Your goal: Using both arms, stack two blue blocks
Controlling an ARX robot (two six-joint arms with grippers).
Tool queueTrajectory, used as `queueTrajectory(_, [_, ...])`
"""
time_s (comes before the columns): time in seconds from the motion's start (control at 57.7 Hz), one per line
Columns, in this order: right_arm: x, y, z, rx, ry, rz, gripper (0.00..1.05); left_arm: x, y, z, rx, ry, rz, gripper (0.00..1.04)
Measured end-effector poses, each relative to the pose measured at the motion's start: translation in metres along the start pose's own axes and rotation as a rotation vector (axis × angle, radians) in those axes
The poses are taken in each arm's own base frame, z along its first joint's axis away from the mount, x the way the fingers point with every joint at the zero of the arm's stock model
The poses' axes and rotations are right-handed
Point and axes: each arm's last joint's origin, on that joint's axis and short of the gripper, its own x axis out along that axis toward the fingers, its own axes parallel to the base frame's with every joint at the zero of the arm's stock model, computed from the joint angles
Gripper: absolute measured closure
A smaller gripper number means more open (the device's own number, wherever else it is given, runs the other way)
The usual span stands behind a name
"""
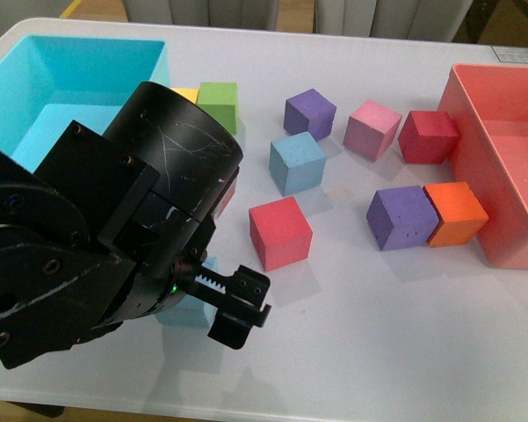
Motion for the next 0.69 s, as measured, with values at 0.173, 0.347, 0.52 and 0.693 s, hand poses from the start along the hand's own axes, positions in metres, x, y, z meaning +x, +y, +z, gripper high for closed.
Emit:
queueTrajectory(0.173, [0.000,0.000,0.000,0.000,0.000,0.000,0.09,0.007,0.005,0.001,-0.048,0.031,0.008,0.09])
queueTrajectory(0.347, [0.000,0.000,0.000,0.000,0.000,0.000,0.09,0.013,0.007,0.000,-0.081,0.048,0.000,0.09])
queueTrajectory(0.52, [0.000,0.000,0.000,0.000,0.000,0.000,0.09,0.020,0.007,0.001,-0.103,0.062,-0.004,0.09])
queueTrajectory(0.693, [0.000,0.000,0.000,0.000,0.000,0.000,0.09,0.028,0.006,-0.003,-0.117,0.088,-0.003,0.09])
